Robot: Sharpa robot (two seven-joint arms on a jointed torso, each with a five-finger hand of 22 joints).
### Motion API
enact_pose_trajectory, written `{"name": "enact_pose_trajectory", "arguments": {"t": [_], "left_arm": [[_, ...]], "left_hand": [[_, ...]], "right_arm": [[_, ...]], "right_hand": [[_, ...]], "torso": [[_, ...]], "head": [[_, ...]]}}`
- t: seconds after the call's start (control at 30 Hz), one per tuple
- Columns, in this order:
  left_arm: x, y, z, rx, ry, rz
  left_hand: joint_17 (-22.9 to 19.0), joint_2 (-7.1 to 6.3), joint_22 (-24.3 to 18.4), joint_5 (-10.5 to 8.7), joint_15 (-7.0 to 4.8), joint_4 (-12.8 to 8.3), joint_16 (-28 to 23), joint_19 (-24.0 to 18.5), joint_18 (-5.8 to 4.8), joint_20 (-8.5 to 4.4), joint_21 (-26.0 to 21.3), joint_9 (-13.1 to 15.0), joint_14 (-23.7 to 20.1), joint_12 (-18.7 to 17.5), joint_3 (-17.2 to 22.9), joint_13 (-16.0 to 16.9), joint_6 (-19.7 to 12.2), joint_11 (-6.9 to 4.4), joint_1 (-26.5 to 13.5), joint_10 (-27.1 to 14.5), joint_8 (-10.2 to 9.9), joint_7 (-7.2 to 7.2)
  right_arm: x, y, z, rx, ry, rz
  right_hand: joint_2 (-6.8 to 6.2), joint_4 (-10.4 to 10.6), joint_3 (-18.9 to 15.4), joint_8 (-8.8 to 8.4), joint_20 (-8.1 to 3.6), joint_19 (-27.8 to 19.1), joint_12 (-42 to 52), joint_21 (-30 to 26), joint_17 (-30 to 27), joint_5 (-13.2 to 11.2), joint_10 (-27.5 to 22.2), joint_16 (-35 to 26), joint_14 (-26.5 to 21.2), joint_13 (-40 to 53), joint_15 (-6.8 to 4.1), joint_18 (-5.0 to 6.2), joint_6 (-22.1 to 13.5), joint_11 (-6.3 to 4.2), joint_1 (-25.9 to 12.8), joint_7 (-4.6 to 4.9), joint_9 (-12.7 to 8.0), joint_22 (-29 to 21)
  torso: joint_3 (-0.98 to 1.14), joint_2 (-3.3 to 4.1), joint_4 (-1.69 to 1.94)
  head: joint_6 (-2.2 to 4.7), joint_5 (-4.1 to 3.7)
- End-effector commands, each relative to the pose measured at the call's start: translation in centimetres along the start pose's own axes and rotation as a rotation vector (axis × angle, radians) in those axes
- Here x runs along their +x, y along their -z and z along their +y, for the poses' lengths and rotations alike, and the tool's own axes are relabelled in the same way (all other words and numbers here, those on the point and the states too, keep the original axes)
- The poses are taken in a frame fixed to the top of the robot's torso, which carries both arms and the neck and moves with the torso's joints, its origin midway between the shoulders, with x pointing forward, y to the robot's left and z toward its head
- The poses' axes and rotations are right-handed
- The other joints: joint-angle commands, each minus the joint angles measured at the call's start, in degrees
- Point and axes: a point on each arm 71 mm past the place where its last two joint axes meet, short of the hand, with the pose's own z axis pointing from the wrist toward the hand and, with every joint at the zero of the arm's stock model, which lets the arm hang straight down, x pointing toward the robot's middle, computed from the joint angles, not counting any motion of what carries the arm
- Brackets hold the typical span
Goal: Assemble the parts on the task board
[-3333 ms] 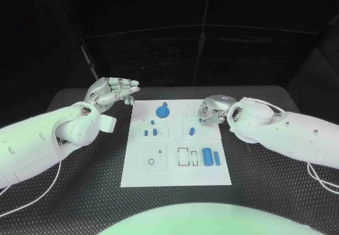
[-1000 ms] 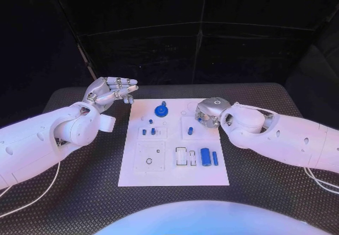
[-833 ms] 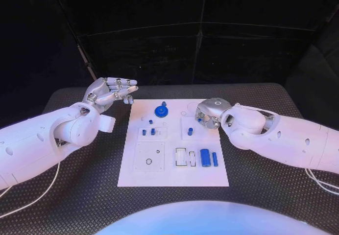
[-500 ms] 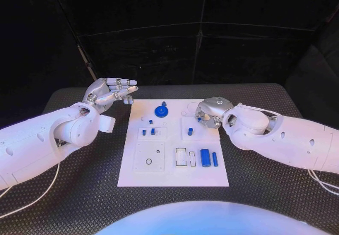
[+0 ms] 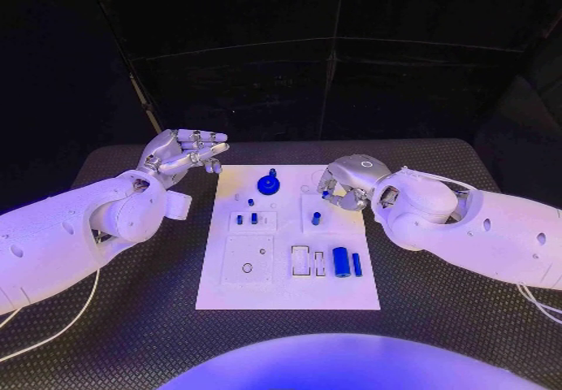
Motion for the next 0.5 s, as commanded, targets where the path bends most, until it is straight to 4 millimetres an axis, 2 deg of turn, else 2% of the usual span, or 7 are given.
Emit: {"name": "enact_pose_trajectory", "arguments": {"t": [0.03, 0.17, 0.5], "left_arm": [[0.1, 0.0, -0.1, 0.008, 0.006, 0.0], [0.2, -0.1, -0.1, 0.01, 0.008, 0.003], [0.9, -0.3, -0.1, 0.015, 0.014, 0.014]], "left_hand": [[-0.1, 0.09, -0.1, -0.23, -0.06, -0.4, -0.3, -0.2, 0.67, 0.14, -0.3, -0.1, -0.5, 0.2, -0.1, -0.1, -0.4, 0.09, 0.7, -0.3, -0.3, 0.14], [-0.1, 0.09, -0.1, -0.23, -0.06, -0.4, -0.3, -0.2, 0.67, 0.14, -0.3, -0.1, -0.5, 0.2, -0.1, -0.1, -0.4, 0.09, 0.7, -0.3, -0.3, 0.14], [-0.1, 0.09, -0.1, -0.23, -0.06, -0.4, -0.3, -0.2, 0.67, 0.14, -0.3, -0.1, -0.5, 0.2, -0.1, -0.1, -0.4, 0.09, 0.7, -0.3, -0.3, 0.14]], "right_arm": [[-0.7, 0.2, 1.4, -0.044, -0.041, -0.035], [-1.3, 0.4, 3.4, -0.101, -0.08, -0.056], [-1.5, -0.6, 7.8, -0.225, -0.16, -0.061]], "right_hand": [[0.17, 0.0, 0.3, -0.2, -0.02, 0.3, -0.3, 0.3, 0.0, -0.3, 0.0, 0.2, 1.4, -0.1, -0.22, -0.86, 0.3, 0.25, -0.6, 0.09, -0.1, 0.0], [0.18, 0.0, 0.4, -0.21, -0.02, 0.5, -0.3, 0.4, 0.0, -0.3, 0.0, 0.3, 1.4, -0.1, -0.22, -0.92, 0.3, 0.23, -0.6, 0.08, 0.0, 0.3], [0.23, -0.2, 0.7, -0.24, -0.03, 0.6, -0.4, 0.5, 0.1, -0.2, 0.0, 0.3, 1.5, -0.1, -0.23, -0.95, 0.3, 0.25, -0.7, 0.11, 0.0, 0.5]], "torso": [[-0.04, 0.02, 0.02], [-0.1, -0.01, 0.11], [-0.21, 0.04, 0.04]], "head": [[0.04, 0.23], [0.01, 0.64], [-0.6, 2.97]]}}
